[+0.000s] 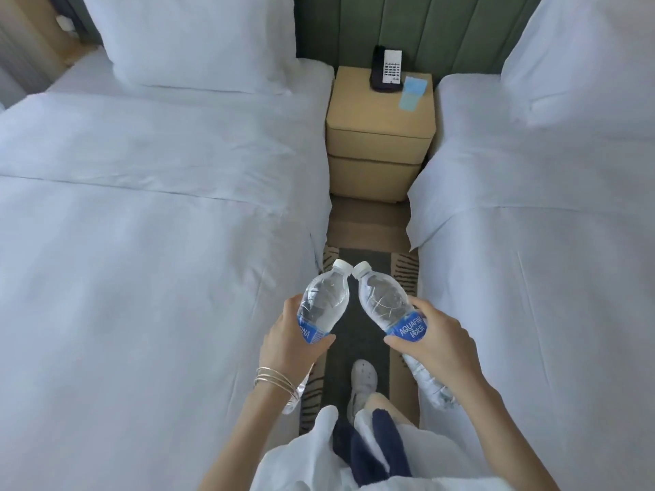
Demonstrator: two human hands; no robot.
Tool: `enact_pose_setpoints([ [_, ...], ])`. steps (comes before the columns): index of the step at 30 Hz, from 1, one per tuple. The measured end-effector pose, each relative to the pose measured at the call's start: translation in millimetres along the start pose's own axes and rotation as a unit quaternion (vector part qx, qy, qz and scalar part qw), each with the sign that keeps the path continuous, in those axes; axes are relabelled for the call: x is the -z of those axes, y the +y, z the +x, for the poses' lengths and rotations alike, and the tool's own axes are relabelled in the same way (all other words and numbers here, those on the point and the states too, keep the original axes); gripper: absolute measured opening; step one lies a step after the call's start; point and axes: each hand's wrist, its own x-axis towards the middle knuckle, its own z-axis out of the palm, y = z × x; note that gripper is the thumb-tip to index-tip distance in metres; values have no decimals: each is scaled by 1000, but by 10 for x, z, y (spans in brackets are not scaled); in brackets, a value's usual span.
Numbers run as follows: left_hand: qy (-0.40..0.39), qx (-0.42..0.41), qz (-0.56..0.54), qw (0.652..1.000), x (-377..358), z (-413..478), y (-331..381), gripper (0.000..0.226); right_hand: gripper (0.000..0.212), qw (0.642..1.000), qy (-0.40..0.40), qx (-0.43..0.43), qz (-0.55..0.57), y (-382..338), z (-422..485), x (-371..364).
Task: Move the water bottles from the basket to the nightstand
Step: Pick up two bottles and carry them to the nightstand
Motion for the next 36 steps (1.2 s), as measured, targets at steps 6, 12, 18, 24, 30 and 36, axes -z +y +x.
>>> enact_pose_setpoints([
  [6, -14, -9, 6, 1000, -163, 1023, 384, 74, 76, 1000, 1, -6, -10, 15, 1014, 324],
  [12, 1, -2, 14, 1000, -225, 2142, 999, 75, 73, 1000, 10, 14, -18, -37, 2164, 921],
  [18, 27, -13, -13, 999, -324, 3024, 1565, 73, 73, 999, 8, 39, -30, -100, 3132, 1448],
  [24, 7, -19, -2, 1000, -459, 3826, 1904, 72, 74, 999, 10, 26, -21, -10, 3923, 1700],
  [30, -35, -29, 6, 999, -556, 4867, 2223, 74, 70, 1000, 29, 1, 11, -25, 4866, 1905],
  [36, -32, -69, -4, 997, -496, 6149, 2740, 74, 69, 997, 57, -23, 45, -227, 6034, 2255],
])
